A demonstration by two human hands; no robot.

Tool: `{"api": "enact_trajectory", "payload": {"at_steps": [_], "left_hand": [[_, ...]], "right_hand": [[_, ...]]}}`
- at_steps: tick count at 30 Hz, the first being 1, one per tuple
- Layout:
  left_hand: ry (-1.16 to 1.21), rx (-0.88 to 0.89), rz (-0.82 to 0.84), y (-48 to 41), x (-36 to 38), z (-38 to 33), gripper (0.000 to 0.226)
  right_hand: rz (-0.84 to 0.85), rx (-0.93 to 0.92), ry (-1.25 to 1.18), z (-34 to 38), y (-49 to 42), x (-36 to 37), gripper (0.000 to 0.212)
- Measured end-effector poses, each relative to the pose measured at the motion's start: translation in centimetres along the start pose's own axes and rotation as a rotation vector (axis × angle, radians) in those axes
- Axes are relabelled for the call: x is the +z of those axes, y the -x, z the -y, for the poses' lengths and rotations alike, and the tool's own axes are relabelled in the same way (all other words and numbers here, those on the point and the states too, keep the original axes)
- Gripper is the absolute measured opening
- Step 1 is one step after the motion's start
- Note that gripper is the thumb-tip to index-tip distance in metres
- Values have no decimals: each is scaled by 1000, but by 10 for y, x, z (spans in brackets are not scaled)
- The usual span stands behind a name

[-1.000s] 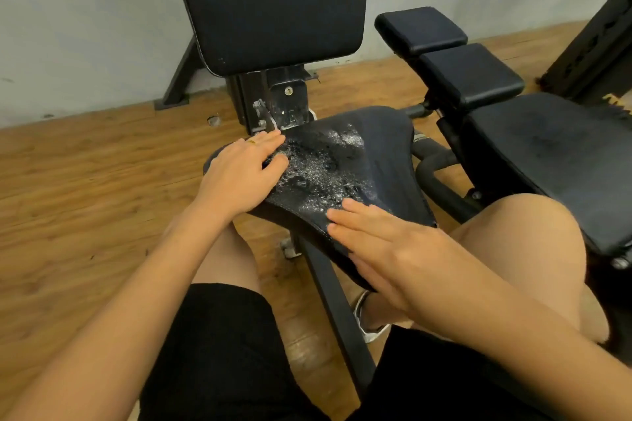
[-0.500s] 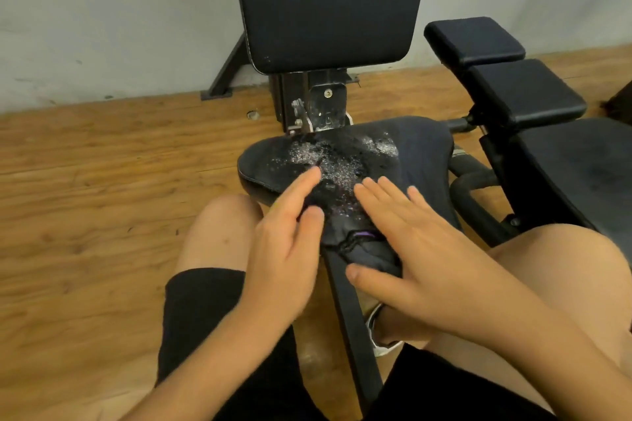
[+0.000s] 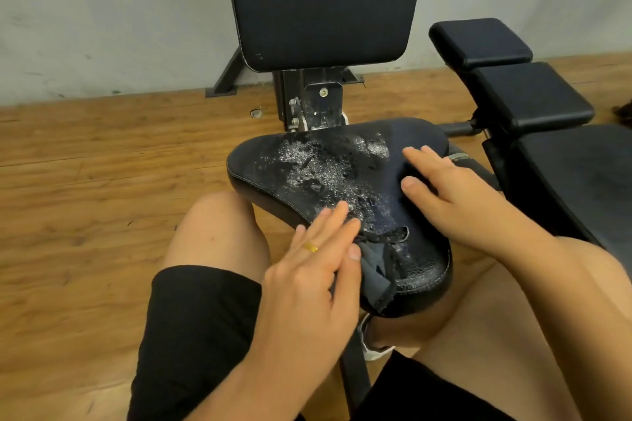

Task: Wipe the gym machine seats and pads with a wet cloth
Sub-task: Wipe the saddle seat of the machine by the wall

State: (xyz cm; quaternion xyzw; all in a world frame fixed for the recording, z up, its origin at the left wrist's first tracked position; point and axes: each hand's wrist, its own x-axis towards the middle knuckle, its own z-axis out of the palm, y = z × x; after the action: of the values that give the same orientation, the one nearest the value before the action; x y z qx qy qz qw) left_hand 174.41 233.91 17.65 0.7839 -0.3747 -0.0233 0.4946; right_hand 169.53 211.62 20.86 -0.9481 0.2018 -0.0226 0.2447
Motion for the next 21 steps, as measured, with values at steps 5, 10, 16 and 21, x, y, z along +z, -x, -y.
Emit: {"api": "enact_trajectory", "payload": {"at_steps": [5, 10, 16, 21], "left_hand": [[133, -169, 109, -8, -3, -20, 34], [3, -211, 153, -4, 15, -23, 47], [-10, -147, 90, 0, 23, -14, 63], [68, -334, -23, -27, 21, 16, 59]], "right_hand": [[19, 195, 53, 1, -56, -1, 45], [-45, 332, 182, -22, -106, 10, 46], [-130, 309, 279, -36, -118, 22, 46], [-147, 277, 284, -42, -120, 25, 44]]}}
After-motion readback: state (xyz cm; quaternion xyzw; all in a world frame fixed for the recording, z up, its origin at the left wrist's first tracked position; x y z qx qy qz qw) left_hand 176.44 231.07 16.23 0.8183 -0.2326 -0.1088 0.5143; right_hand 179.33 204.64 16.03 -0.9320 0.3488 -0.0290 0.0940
